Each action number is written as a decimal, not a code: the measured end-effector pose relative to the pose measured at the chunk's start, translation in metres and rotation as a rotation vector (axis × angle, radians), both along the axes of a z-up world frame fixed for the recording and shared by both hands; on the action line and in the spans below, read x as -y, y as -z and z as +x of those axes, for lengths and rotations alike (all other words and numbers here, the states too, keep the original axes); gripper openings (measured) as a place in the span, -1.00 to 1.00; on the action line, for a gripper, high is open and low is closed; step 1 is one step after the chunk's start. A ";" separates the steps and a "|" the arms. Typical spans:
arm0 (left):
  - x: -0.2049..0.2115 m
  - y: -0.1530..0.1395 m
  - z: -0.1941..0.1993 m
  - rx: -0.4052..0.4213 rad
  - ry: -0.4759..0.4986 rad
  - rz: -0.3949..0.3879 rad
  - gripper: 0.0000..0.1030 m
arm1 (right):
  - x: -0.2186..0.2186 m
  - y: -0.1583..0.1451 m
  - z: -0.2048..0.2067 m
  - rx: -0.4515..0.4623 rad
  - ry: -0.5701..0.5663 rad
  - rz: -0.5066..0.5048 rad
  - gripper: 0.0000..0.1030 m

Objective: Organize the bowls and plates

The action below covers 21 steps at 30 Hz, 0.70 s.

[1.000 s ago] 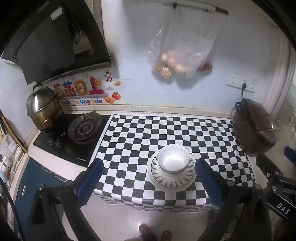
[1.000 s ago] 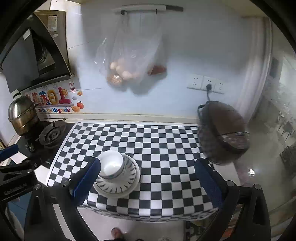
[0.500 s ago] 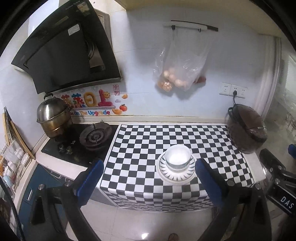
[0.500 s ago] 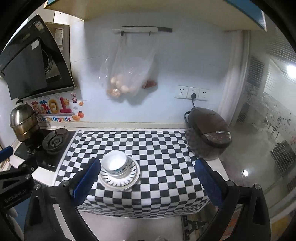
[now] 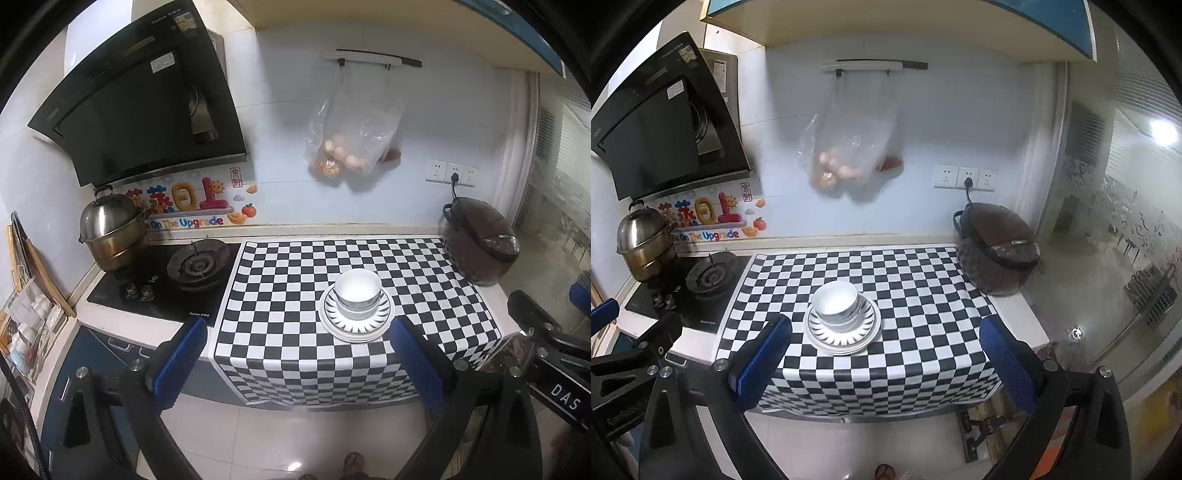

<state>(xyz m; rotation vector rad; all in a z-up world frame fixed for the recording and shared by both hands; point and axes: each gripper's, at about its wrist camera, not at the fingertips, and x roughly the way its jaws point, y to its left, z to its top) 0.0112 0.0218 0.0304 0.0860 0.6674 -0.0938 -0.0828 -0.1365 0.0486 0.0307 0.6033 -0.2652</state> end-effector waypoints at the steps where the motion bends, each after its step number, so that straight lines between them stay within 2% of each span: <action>1: -0.002 0.000 -0.002 0.001 0.002 0.002 0.97 | -0.002 0.000 -0.004 -0.002 0.004 0.002 1.00; 9: -0.009 -0.007 -0.014 0.013 0.021 -0.013 0.97 | -0.004 -0.003 -0.022 0.006 0.050 -0.002 1.00; 21: -0.001 -0.014 -0.013 0.030 0.026 -0.029 0.97 | 0.015 -0.009 -0.014 0.001 0.067 -0.005 1.00</action>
